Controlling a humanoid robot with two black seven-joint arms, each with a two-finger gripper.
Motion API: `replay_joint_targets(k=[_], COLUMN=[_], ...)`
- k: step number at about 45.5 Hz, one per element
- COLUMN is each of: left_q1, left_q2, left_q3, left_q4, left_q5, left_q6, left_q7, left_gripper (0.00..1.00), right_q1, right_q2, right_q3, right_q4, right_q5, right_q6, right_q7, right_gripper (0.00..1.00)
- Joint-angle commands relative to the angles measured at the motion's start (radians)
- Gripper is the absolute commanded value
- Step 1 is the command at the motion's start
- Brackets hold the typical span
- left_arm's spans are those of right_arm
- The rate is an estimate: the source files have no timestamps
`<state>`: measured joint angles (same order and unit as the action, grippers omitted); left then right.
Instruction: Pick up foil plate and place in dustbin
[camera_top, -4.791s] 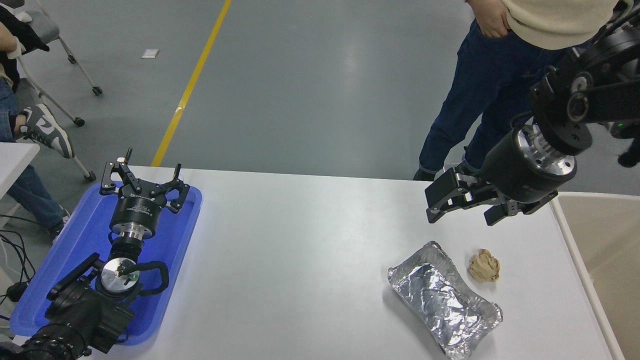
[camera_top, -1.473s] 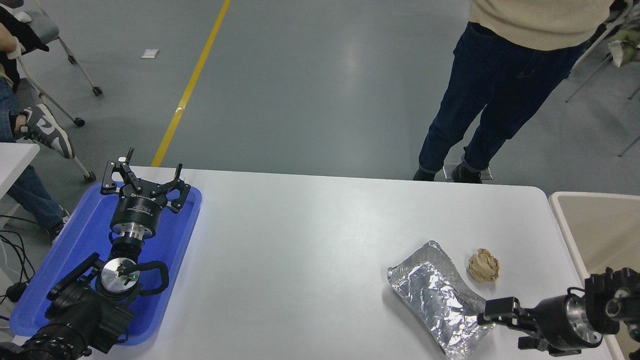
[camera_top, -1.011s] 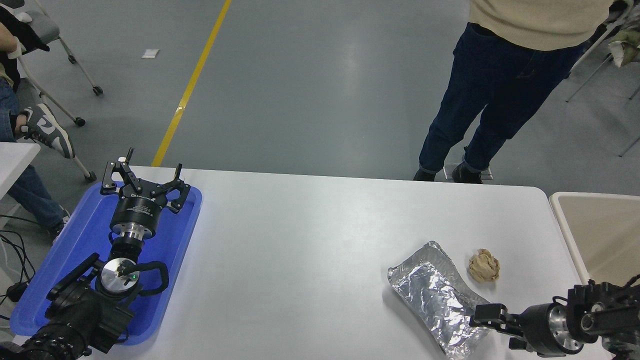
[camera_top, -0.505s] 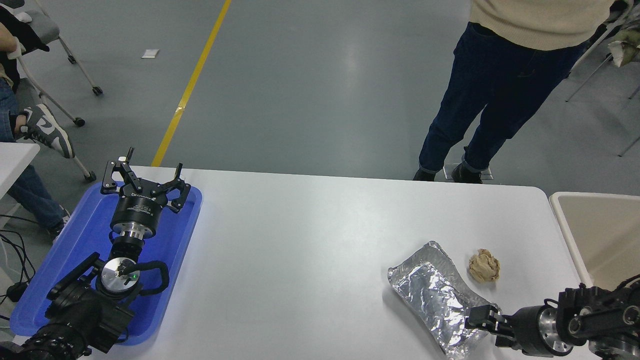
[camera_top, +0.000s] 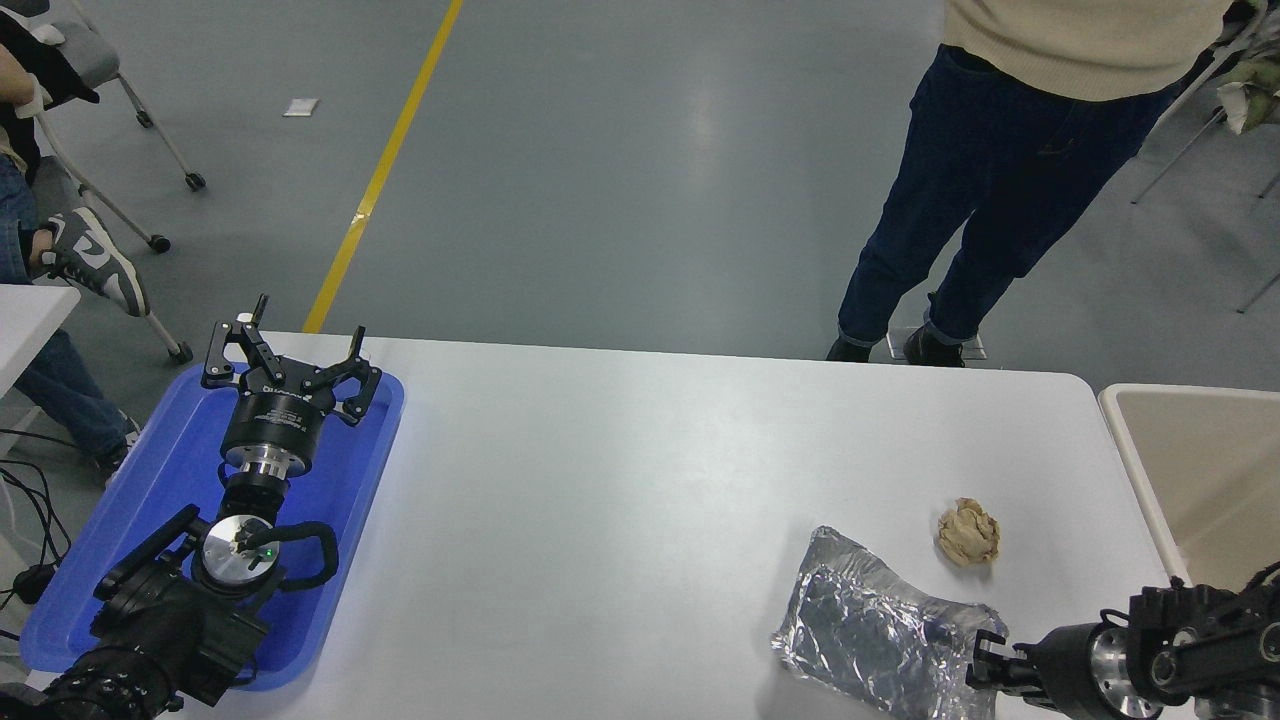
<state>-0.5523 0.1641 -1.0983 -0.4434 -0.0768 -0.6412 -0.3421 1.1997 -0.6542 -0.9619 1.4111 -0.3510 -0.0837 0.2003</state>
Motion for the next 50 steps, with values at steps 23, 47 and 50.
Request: replay_joint_targets(k=[23, 47, 50], left_q1=[-0.001, 0.0, 0.0], left_q2=[0.0, 0.002, 0.002], left_q3=[0.0, 0.0, -0.002], left_q4=[0.0, 0.0, 0.0], left_q5=[0.0, 0.0, 0.0], left_q6=[0.0, 0.0, 0.0], left_q7=[0.0, 0.002, 0.002], left_gripper=[1.0, 1.0, 1.0], right_q1=[0.859, 1.347, 1.359], right_q2=[-0.071, 0.091, 0.093], right_q3=[-0.428, -0.603, -0.601], right_q4=[0.186, 0.186, 0.186], right_q5=[-0.023, -0.026, -0.025], right_q6=[0.335, 0.656, 0.664], right_q7=[0.01, 0.022, 0.022], right_gripper=[0.0, 0.0, 0.0])
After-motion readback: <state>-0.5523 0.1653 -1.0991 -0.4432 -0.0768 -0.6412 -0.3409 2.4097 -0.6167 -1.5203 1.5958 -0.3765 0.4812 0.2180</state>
